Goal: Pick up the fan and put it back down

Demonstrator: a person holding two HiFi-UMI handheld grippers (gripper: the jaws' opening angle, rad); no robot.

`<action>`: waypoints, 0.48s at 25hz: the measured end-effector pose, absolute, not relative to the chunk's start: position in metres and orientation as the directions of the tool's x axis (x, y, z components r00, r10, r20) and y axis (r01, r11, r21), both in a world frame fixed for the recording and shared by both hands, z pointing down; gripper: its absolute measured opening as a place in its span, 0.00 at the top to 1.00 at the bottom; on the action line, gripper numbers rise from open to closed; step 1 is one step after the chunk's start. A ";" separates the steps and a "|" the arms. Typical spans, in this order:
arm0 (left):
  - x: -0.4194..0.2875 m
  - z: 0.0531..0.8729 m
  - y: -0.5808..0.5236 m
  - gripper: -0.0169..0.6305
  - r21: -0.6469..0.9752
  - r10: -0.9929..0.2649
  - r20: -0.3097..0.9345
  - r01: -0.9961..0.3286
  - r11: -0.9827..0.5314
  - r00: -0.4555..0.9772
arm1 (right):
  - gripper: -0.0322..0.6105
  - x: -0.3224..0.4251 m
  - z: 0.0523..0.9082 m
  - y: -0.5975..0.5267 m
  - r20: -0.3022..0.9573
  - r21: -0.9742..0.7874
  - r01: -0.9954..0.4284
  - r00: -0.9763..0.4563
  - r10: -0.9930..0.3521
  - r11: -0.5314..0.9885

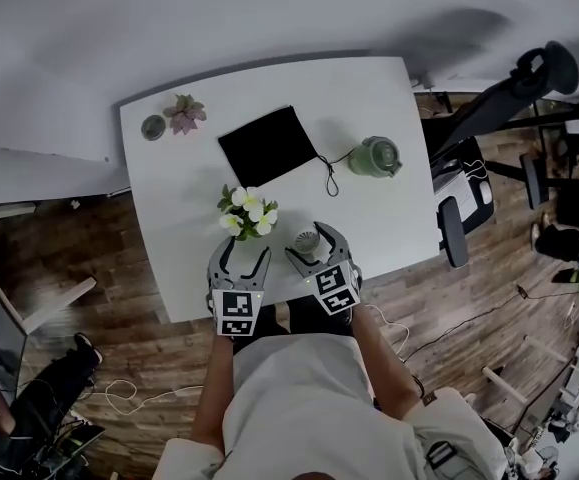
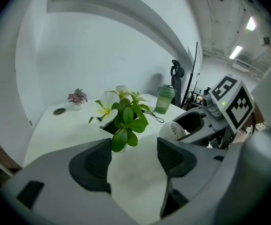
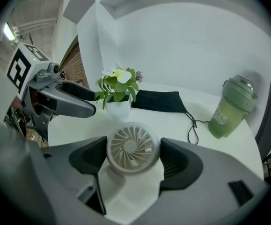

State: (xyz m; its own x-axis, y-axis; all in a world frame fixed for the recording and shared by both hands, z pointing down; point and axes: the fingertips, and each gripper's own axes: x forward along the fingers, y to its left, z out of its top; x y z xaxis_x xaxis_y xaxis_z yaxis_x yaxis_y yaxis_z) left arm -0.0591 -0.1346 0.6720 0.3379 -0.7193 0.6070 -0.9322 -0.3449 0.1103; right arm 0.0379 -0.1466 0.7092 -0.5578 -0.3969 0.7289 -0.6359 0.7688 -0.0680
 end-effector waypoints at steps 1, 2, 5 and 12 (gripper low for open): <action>-0.059 0.674 -0.135 0.51 0.112 -0.716 0.610 -0.932 -0.345 0.339 | 0.39 0.038 0.712 -0.146 0.735 -0.071 -0.633 -0.556 -0.389 0.771; -0.059 0.677 -0.135 0.51 0.114 -0.713 0.613 -0.932 -0.345 0.339 | 0.39 0.038 0.716 -0.146 0.741 -0.074 -0.631 -0.553 -0.380 0.772; -0.058 0.683 -0.135 0.51 0.123 -0.704 0.622 -0.931 -0.343 0.342 | 0.39 0.037 0.724 -0.146 0.759 -0.085 -0.628 -0.544 -0.358 0.773; -0.058 0.695 -0.133 0.51 0.139 -0.689 0.637 -0.931 -0.339 0.346 | 0.39 0.036 0.739 -0.147 0.780 -0.095 -0.633 -0.527 -0.337 0.768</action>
